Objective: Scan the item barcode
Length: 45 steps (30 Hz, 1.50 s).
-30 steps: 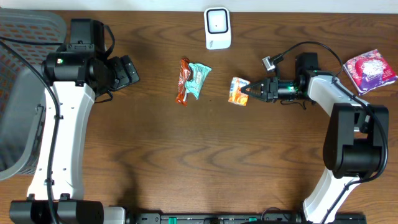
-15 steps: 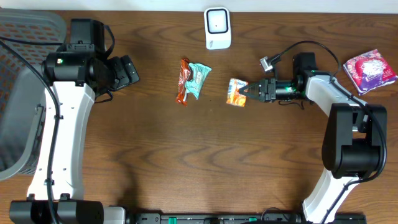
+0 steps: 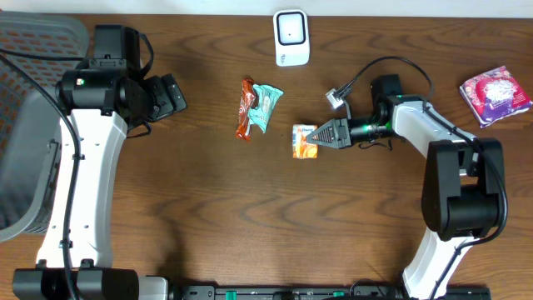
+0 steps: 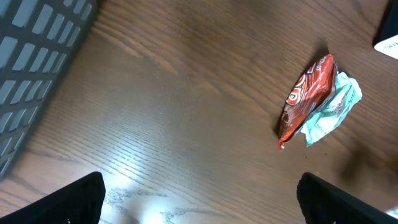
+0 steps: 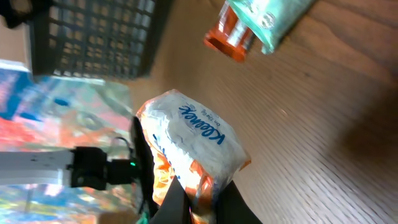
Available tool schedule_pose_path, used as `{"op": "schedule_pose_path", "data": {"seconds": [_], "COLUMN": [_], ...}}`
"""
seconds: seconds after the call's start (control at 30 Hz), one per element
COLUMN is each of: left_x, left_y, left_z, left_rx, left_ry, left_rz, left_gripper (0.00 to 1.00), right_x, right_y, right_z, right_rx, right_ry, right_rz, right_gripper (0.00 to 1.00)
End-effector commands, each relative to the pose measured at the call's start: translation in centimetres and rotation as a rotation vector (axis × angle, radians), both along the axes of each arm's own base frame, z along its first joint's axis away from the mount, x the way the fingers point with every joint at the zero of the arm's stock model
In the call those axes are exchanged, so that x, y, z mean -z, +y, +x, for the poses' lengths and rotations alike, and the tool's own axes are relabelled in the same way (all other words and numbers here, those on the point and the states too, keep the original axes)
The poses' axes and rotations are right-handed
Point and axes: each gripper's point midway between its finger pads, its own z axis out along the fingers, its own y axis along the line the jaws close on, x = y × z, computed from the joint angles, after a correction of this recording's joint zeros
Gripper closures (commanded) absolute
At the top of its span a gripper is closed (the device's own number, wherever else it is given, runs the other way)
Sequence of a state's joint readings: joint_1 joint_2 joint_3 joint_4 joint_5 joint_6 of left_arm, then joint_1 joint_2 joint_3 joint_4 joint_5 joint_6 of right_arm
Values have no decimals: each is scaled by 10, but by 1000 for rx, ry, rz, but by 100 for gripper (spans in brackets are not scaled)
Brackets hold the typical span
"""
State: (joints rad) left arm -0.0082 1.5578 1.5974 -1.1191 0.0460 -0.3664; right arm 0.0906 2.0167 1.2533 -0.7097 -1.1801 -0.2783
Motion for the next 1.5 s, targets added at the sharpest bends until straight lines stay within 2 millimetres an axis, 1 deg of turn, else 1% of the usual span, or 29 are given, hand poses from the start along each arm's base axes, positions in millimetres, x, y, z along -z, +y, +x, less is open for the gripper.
{"op": "schedule_pose_path", "data": {"seconds": [0.0,0.1,0.17,0.23,0.3,0.4,0.47,0.53,0.67,0.8,0.87,1.0,1.2,1.47], "left_x": [-6,-6,-6,-6,-6,-6,-6,-6,-6,-6,-6,-6,-6,-6], "left_y": [2,2,2,2,2,2,2,2,2,2,2,2,2,2], "left_z": [-1,-1,-1,-1,-1,-1,-1,-1,-1,-1,-1,-1,-1,-1], "left_rx": [-10,-10,-10,-10,-10,-10,-10,-10,-10,-10,-10,-10,-10,-10], "left_ry": [-17,-17,-17,-17,-17,-17,-17,-17,-17,-17,-17,-17,-17,-17], "left_rz": [6,6,6,6,6,6,6,6,6,6,6,6,6,6], "left_gripper": [2,2,2,2,2,2,2,2,2,2,2,2,2,2], "right_x": [7,7,11,18,27,29,25,20,2,-14,-21,-36,-65,-115], "right_y": [1,1,-2,-6,-13,-19,-22,-30,-44,-45,-42,-30,2,18], "right_z": [-2,0,5,10,18,28,37,49,75,95,106,124,147,181], "right_rx": [-20,3,31,71,128,194,250,329,458,525,563,625,723,840], "right_ry": [-32,1,34,67,92,73,50,26,-89,-216,-287,-402,-499,-658], "right_rz": [-44,-48,-90,-176,-304,-463,-555,-660,-833,-933,-965,-962,-817,-666], "right_gripper": [99,99,99,99,99,99,99,99,99,99,99,99,99,99]}}
